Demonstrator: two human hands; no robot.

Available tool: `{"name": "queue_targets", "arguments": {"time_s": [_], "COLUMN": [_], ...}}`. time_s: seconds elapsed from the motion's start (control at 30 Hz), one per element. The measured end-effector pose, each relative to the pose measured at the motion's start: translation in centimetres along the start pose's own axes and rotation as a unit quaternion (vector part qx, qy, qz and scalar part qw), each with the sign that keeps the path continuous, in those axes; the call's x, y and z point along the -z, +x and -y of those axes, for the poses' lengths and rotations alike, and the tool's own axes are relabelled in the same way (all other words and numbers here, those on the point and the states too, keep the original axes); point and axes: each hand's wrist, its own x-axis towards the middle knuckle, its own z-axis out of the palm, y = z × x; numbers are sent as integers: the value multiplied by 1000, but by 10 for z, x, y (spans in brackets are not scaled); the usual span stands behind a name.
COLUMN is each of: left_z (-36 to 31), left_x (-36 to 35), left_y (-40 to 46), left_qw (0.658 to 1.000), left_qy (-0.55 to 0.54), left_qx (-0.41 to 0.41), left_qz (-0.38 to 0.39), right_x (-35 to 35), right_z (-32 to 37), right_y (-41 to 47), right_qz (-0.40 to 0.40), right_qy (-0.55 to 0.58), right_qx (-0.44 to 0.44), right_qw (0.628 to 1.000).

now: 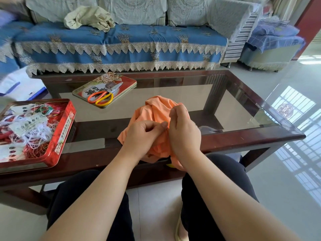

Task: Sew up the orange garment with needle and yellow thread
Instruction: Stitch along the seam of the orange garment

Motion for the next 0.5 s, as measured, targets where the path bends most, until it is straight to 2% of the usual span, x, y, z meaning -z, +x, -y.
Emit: {"name": "queue_targets", "arguments": {"time_s": [0.17,0.3,0.4,0.5], "left_z": [-1,2,5,6], "left_x": [1,7,14,14], "left_y": [2,8,13,14], "left_qw": [1000,998,996,995], "left_qy": [6,60,84,101], "left_qx": [11,3,4,2], "left_qz": [-4,2,6,20], "right_x": [-8,-6,0,0], "right_z": [-6,-17,-24,-31], "right_y": [2,17,32,41], "right_qz": [-38,-23,-4,-22], "right_qy": [43,70,49,-1], "right_qx": [43,98,144,197], "right_qw": [997,992,988,980]}}
